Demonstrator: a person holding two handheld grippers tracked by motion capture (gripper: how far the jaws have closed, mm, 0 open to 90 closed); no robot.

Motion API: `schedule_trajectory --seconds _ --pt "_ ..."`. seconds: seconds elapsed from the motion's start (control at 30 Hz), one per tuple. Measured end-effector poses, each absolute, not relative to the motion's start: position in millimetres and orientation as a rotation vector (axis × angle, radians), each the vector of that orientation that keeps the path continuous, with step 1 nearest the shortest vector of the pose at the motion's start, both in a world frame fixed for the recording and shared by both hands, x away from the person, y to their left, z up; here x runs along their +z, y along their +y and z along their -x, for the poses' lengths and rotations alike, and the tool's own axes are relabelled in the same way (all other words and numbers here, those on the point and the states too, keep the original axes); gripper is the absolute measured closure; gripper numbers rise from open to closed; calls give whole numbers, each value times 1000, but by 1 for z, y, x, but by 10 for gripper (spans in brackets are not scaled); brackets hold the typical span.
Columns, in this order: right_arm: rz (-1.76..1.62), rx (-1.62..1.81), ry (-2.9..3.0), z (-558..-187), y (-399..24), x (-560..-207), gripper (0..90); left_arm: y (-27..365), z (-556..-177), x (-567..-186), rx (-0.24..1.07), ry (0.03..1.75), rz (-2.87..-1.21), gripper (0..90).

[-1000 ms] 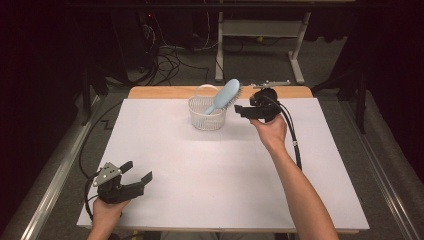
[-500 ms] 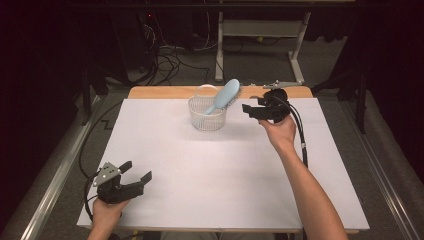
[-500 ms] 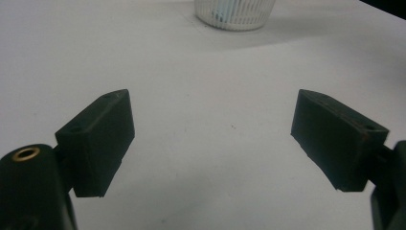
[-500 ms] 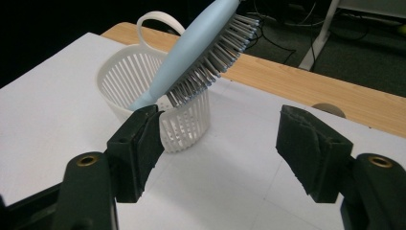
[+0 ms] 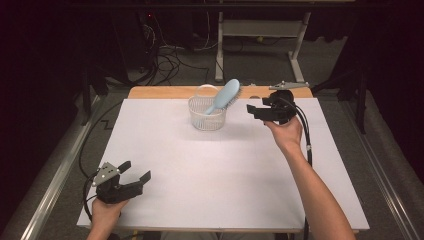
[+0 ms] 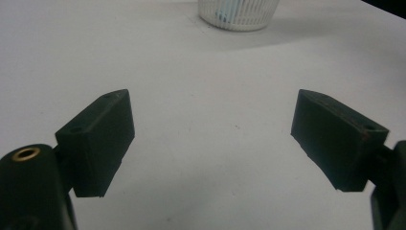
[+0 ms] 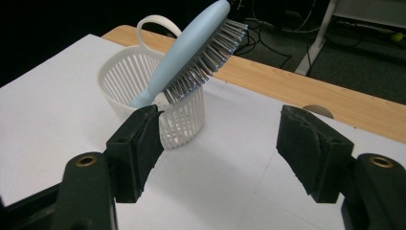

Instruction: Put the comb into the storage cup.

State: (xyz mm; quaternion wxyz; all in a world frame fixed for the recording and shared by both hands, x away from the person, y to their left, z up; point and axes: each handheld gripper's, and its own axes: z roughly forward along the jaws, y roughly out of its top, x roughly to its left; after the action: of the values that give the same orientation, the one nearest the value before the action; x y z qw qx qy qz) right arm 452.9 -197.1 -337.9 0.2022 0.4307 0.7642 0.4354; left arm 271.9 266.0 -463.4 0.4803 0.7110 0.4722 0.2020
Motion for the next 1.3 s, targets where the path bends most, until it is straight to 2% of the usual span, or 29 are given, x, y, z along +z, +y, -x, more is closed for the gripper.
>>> schedule_trajectory --seconds 1.3 --pt "-1182 1205 2082 -423 -234 -335 297 268 -271 -463 490 1164 -1721 144"
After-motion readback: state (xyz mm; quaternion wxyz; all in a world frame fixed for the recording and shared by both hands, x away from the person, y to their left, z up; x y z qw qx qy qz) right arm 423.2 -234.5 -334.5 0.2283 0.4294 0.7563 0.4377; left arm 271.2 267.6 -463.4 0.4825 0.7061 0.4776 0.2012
